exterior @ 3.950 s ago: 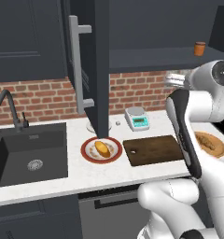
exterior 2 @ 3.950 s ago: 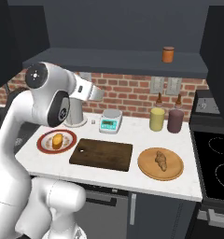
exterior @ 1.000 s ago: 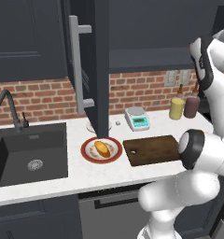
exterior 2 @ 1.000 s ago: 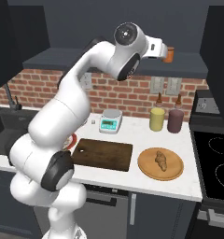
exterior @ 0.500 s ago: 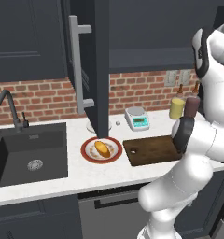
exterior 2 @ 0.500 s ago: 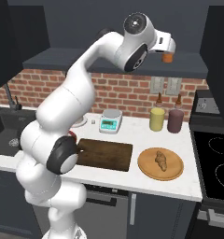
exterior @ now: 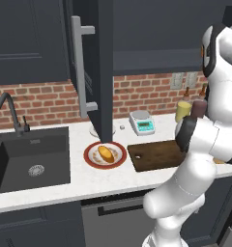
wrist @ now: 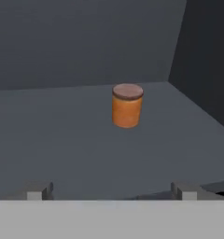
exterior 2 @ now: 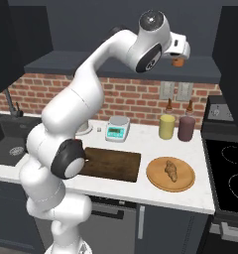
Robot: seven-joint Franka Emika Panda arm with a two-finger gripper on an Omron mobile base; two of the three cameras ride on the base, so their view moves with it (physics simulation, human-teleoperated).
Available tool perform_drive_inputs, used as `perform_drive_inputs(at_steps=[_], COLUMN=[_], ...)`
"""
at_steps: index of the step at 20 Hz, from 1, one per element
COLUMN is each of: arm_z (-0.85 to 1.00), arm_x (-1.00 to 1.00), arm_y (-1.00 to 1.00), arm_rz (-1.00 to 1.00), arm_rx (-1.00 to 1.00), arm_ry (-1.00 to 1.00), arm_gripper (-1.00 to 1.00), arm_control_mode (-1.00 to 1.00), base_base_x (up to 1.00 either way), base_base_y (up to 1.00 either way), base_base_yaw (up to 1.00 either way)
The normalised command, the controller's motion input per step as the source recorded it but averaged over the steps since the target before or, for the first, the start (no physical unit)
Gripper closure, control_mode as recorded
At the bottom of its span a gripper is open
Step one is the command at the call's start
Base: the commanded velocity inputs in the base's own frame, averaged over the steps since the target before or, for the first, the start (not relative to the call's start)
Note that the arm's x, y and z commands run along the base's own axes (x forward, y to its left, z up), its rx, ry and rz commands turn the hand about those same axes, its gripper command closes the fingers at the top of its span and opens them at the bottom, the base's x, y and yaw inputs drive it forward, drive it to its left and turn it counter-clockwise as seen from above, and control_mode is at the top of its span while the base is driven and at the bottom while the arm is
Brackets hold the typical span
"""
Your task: From the different types of pastries on the counter, select a croissant and place it on the cutting board. Then retrieve a jar of jam from the cabinet and place it alongside the croissant on the cutting board.
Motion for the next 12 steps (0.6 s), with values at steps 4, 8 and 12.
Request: perform_drive_inputs(at_steps=[4,8,12], arm_z=[0.15,0.18,0.02], arm_x=[0.29,0.5,0.33], arm_y=[-0.01,-0.01,-0.01], arm_rz=[0.0,-0.01,-0.01], arm_rx=[0.02,0.01,0.0], arm_ry=[0.0,0.0,-0.03], arm_gripper=[-1.0,-1.0,-1.0], arm_control_mode=[-1.0,-1.0,-1.0], base_base_x=[0.0,0.0,0.0], base_base_y=[0.0,0.0,0.0], base_base_yaw=[0.0,0.0,0.0])
